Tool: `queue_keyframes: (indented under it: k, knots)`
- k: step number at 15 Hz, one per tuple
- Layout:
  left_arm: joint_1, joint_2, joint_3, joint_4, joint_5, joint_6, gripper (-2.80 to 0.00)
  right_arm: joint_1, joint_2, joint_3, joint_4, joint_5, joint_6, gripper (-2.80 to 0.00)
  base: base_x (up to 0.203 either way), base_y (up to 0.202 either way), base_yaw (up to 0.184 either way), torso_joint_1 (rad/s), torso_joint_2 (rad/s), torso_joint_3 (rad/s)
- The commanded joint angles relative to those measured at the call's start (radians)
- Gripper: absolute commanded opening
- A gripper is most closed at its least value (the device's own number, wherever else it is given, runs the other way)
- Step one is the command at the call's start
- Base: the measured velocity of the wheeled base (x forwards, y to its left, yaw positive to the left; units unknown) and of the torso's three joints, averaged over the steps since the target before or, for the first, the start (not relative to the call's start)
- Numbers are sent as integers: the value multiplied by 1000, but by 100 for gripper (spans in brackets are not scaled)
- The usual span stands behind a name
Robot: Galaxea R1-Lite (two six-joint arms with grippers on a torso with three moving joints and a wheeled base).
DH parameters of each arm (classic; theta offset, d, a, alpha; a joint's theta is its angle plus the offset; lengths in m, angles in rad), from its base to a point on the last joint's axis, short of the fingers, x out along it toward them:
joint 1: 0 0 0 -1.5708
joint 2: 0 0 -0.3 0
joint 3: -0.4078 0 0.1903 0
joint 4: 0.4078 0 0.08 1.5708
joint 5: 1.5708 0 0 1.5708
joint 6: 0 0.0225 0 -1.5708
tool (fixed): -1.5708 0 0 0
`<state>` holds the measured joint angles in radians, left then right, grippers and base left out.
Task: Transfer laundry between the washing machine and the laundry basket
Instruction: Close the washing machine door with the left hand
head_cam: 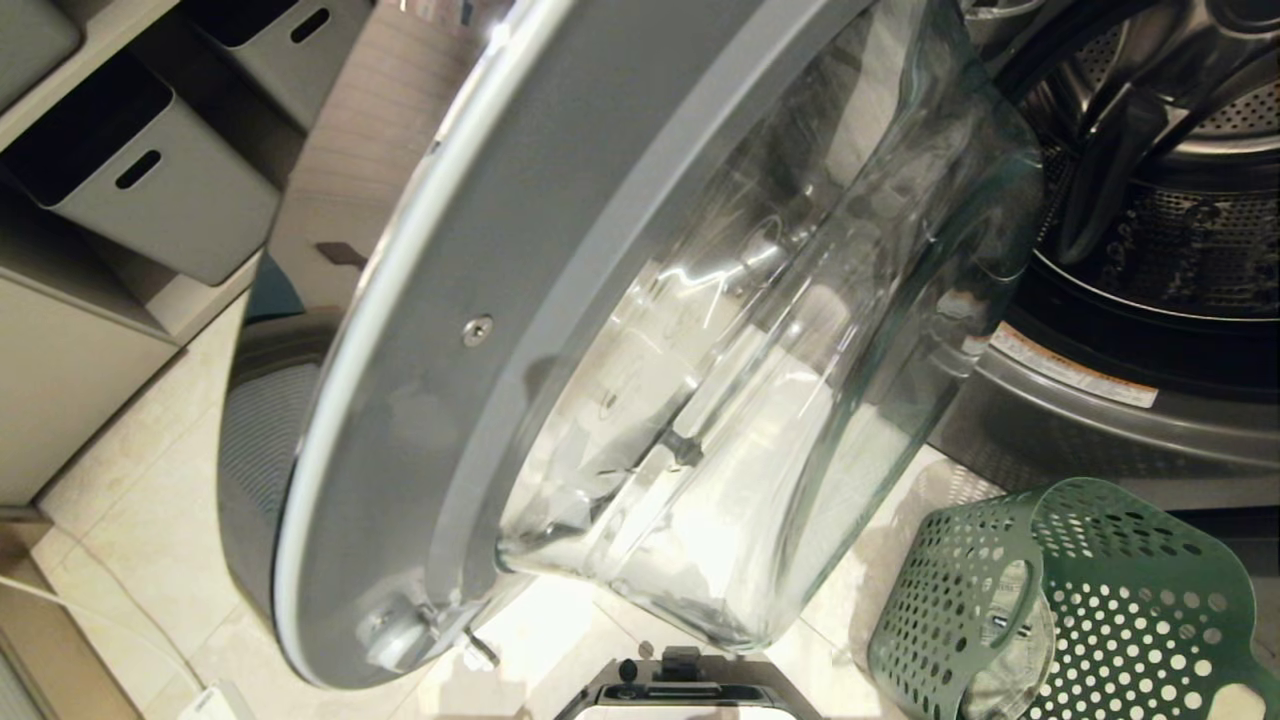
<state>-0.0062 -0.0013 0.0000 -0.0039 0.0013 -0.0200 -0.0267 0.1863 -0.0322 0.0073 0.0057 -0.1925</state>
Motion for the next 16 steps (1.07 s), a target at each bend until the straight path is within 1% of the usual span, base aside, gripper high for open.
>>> queue_keyframes:
  k: [1,2,4,5,7,10,16]
  knots:
    - [0,1,2,-1,0,-1,-280,13,-172,34,-29,29,-1,-280,0,0,0,0,0,0]
    - [0,1,2,-1,0,-1,-280,16,-189,33,-9,47,6,-280,0,0,0,0,0,0]
    - [0,1,2,-1,0,0,-280,19,-185,32,3,38,58,-280,0,0,0,0,0,0]
    - [0,1,2,-1,0,-1,-280,19,-185,32,3,37,68,-280,0,0,0,0,0,0]
    - [0,1,2,-1,0,-1,-280,19,-185,32,3,37,57,-280,0,0,0,0,0,0]
    - [0,1,2,-1,0,-1,-280,19,-185,32,3,30,70,-280,0,0,0,0,0,0]
    - [0,1,2,-1,0,0,-280,19,-185,32,2,30,67,-280,0,0,0,0,0,0]
